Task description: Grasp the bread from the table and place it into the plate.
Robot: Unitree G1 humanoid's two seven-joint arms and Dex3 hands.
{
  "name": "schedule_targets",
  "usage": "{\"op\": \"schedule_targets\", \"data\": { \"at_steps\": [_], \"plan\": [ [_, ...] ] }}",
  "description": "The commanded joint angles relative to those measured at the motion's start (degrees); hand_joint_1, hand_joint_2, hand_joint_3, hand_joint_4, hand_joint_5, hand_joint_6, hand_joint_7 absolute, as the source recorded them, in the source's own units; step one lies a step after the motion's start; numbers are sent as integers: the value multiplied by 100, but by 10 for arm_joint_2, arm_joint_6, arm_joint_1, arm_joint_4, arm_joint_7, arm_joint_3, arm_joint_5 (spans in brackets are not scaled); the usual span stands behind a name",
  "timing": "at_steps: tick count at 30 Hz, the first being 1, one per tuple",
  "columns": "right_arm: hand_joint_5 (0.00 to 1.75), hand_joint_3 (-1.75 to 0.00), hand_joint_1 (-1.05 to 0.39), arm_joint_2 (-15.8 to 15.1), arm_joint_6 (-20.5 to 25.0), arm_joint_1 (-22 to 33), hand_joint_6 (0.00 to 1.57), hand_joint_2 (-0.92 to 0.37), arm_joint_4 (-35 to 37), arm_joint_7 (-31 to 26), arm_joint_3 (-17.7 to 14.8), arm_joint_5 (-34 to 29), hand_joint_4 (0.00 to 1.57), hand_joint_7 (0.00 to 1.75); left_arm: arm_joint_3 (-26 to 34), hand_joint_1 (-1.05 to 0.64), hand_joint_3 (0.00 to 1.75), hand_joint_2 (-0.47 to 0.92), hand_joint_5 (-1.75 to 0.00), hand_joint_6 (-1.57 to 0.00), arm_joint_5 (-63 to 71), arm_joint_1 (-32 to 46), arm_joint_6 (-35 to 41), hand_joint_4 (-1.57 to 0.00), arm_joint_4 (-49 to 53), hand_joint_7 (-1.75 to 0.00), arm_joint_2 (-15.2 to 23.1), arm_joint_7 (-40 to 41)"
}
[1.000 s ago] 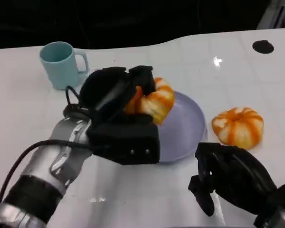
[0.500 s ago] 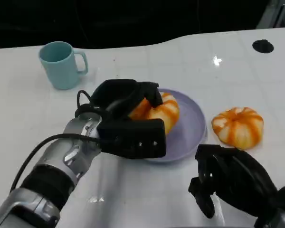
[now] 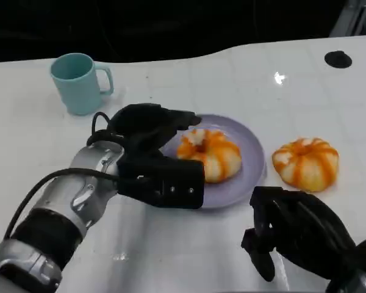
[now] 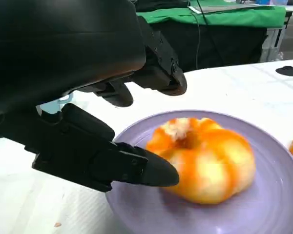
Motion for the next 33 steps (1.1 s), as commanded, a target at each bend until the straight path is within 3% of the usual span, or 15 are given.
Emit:
{"op": "schedule_targets", "data": {
  "at_steps": [1,7,11,15,16,17,18,19,21,24,26,33],
  "plan": [
    [159,-43,-96,-3,3,4,108,-92,-13,-7,-2,2,130,153,6,-72,23,92,-45,-47,-10,19,-5,-28,-34,-5,23,-15],
    [159,-44,-95,-6,5,5,109,-92,-19,-11,-3,2,130,154,57,-66,21,92,-54,-57,-85,87,-20,-40,-131,-8,35,-30],
    [159,-44,-96,-9,8,-2,108,-92,-11,-8,-6,4,129,154,121,-59,21,92,-95,-68,-211,151,10,-36,-210,-10,12,-84],
    [159,-43,-95,-8,5,-6,109,-92,-3,-5,-10,5,129,155,166,-49,24,92,-122,-81,-316,209,31,-50,-281,-19,-9,-122],
    [159,-43,-95,-8,4,-7,109,-92,-3,-5,-10,3,130,155,176,-47,25,92,-131,-80,-342,223,33,-50,-297,-30,-14,-130],
    [159,-43,-95,-9,3,-7,109,-92,-2,-5,-11,2,130,155,183,-47,26,92,-141,-73,-364,235,36,-51,-310,-55,-19,-137],
    [159,-43,-95,-10,2,-8,109,-92,-2,-5,-11,1,130,154,190,-48,28,92,-155,-63,-387,246,42,-51,-324,-90,-23,-145],
    [159,-44,-95,-12,3,-8,108,-92,-2,-4,-12,1,130,154,198,-48,29,92,-165,-58,-412,260,55,-51,-342,-111,-28,-153],
    [158,-44,-95,-14,3,-9,107,-92,0,0,-14,3,129,153,207,-55,30,92,-173,-55,-444,287,79,-60,-379,-141,-33,-160],
    [159,-45,-94,-14,-1,-10,107,-92,6,5,-15,4,128,154,216,-62,35,92,-174,-51,-475,329,94,-68,-424,-165,-34,-168],
    [160,-44,-95,-13,1,-10,106,-92,5,2,-15,2,128,155,223,-63,36,92,-175,-51,-506,363,107,-72,-453,-172,-37,-176],
    [161,-44,-95,-5,-10,-14,106,-92,17,-1,-12,-3,128,156,235,-59,35,92,-175,-60,-598,460,144,-82,-509,-175,-64,-185]
  ]
}}
